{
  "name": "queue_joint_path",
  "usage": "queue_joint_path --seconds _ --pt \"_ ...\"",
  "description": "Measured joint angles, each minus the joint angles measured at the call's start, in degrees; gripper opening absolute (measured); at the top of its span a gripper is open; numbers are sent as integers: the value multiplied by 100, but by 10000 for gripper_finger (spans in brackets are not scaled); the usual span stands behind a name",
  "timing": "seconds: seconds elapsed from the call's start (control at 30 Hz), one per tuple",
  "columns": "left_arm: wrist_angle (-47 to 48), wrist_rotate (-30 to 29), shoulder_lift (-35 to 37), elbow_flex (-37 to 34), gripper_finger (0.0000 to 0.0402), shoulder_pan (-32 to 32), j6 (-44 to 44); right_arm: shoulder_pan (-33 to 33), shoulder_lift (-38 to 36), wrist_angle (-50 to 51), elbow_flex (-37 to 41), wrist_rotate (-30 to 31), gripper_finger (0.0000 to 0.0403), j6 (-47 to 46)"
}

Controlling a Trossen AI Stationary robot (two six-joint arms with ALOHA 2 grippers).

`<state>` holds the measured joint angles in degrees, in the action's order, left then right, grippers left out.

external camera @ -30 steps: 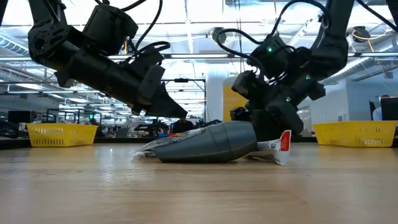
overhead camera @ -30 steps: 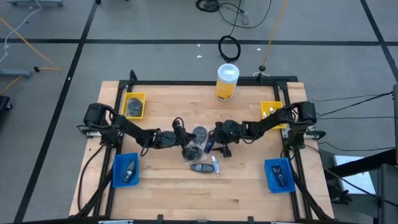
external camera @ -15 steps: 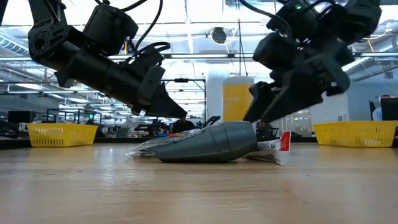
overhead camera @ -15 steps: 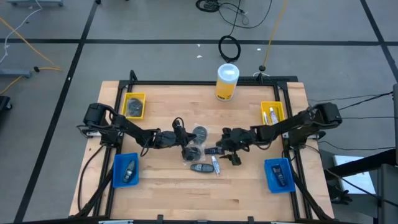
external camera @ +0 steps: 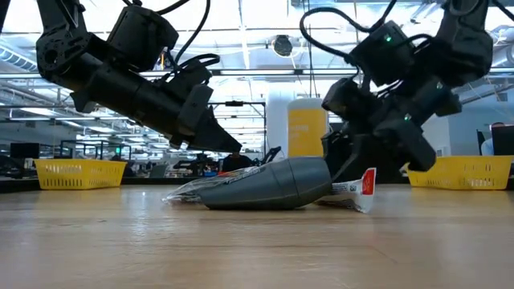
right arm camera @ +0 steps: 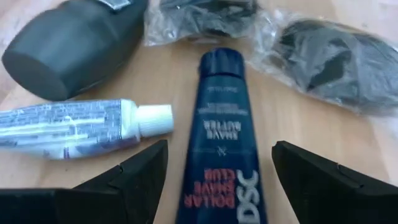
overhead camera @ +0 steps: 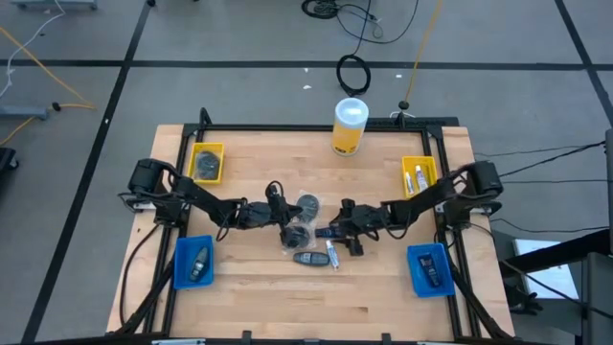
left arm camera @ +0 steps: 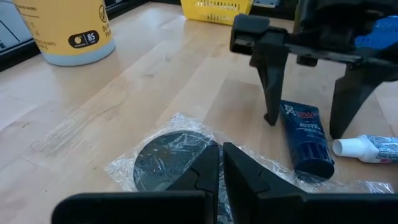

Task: Pick & Place Travel size toiletries
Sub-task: Put the blue shaving cream into the right blue bin

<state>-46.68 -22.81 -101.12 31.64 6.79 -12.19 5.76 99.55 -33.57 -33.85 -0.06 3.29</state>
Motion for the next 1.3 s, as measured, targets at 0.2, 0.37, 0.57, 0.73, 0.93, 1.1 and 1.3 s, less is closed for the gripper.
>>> queue_joint_path --seconds 0.2,0.37,0.57,0.73,0.93,1.1,1.3 --pt "10 0 0 0 21 0 0 -176 272 -308 -6 -10 271 -115" --pt "10 1 0 0 21 0 0 -275 282 -259 -14 -41 238 -271" --pt "14 0 0 0 21 0 0 -278 54 58 -10 17 192 -284" --pt "44 1 0 0 21 0 0 -234 -710 983 -6 26 173 -398" --pt "49 0 2 0 21 0 0 189 -2089 2551 -6 14 169 -990" --pt "21 0 2 0 21 0 0 921 -3388 4404 -103 5 169 -1953" --pt "23 0 2 0 21 0 0 1949 -4377 7425 -837 -87 169 -3791"
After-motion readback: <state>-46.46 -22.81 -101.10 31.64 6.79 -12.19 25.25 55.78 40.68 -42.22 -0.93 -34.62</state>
